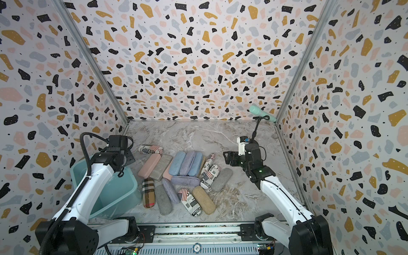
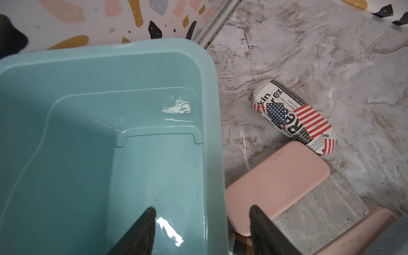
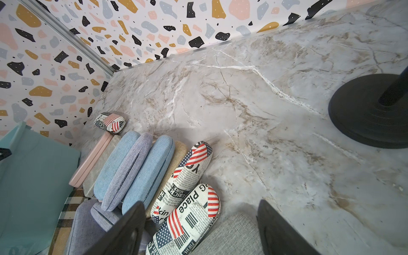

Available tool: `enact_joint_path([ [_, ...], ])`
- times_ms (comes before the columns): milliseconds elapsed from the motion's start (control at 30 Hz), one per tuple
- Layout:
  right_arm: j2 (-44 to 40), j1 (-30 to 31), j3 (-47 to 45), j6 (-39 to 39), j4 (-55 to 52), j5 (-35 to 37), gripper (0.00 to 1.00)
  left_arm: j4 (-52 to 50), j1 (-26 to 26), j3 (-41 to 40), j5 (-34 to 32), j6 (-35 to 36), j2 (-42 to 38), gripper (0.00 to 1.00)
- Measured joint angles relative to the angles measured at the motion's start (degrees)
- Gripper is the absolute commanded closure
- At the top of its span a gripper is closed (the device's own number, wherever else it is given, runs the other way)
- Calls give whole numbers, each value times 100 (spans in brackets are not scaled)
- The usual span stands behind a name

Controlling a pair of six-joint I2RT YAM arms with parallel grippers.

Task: Put the glasses cases into the storage boxes
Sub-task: Adjust the storage box at the center of the board.

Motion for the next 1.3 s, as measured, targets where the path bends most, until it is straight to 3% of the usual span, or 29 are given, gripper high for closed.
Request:
enact_joint_path([
  [267,0,-2,0,-33,0,61,22,520,11,-31,839,564,487,72],
  [533,0,-168,0,-42,0,142,23,1010,-83,-542,1740,844,-22,87],
  [700,11,-225,0,-44,-2,160,23,1099,-240,-601,1847,946,-24,94],
  [967,24,-251,0,-44,-39,264,23,1537,-1189,-533,1563,1084,341,97],
  [1133,24,-251,2,-50,-63,289,23,1569,-1303,-516,1224,938,367,96],
  [1200,24,-251,2,-59,-87,302,23,1543,-1318,-514,1029,868,367,92],
  [1267,24,-251,2,-63,-98,315,23,1493,-1314,-507,850,793,367,73],
  [1300,24,-251,4,-63,-105,326,23,1478,-1294,-503,815,732,367,68],
])
